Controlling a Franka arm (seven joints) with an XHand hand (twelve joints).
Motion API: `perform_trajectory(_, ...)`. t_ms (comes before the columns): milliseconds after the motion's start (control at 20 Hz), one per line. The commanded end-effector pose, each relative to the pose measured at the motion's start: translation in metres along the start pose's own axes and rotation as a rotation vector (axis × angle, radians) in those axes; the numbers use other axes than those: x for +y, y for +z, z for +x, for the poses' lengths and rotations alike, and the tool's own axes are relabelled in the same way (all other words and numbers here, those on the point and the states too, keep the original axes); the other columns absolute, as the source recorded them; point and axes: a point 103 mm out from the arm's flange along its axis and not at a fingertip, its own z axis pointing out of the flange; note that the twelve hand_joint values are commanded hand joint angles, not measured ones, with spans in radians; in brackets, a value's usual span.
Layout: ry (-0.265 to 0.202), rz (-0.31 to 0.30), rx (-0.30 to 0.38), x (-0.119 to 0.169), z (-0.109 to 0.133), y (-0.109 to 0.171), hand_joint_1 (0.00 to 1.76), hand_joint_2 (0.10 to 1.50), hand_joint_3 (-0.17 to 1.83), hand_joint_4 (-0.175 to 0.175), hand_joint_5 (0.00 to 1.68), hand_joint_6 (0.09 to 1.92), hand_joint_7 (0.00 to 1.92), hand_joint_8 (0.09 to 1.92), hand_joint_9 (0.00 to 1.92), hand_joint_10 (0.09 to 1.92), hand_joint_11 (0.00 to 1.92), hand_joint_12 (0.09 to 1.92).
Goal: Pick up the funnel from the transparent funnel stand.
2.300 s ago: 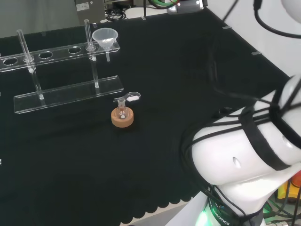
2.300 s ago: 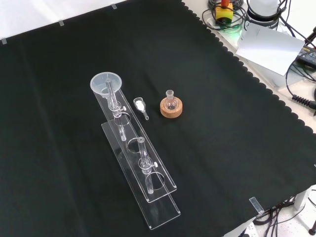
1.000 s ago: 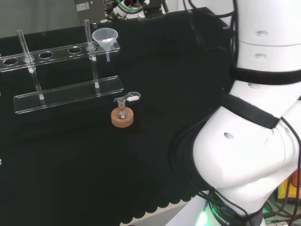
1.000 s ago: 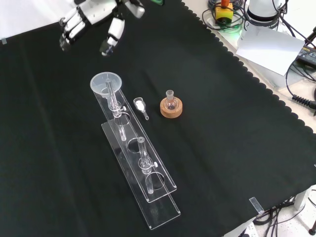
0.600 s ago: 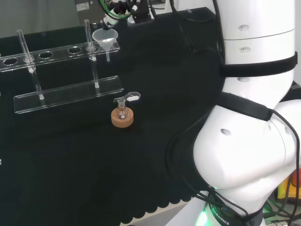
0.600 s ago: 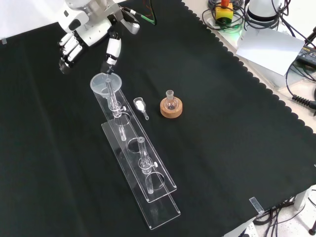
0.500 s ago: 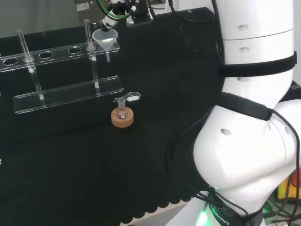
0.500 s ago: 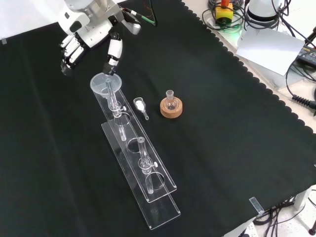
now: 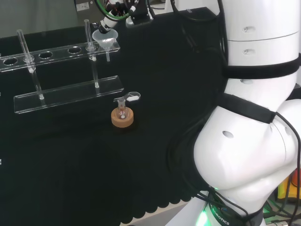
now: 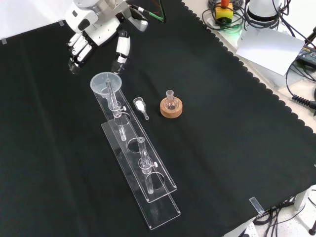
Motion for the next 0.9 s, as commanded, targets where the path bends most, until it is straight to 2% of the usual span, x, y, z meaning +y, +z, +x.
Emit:
perform_trajectory(50, 0.009, 0.021, -0.036, -0.009, 0.014, -0.001, 0.49, 0.89, 0.19, -0.05, 0.15, 0.09, 0.0, 0.7, 0.22, 0.78, 0.21, 1.49)
perform_trajectory(450, -0.013, 0.143, -0.103, 0.003, 0.032, 0.0, 0.61, 0.8, 0.18, -0.03, 0.05, 0.09, 0.0, 0.44, 0.1, 0.87, 0.35, 1.51)
perform_trajectory(600, -0.022, 0.16, -0.132, 0.006, 0.038, 0.0, 0.62, 0.77, 0.19, -0.012, 0.03, 0.09, 0.0, 0.32, 0.06, 0.9, 0.39, 1.5)
perform_trajectory(900, -0.035, 0.189, -0.167, 0.012, 0.043, 0.004, 0.68, 0.75, 0.22, 0.007, 0.04, 0.09, 0.0, 0.28, 0.06, 0.92, 0.45, 1.49)
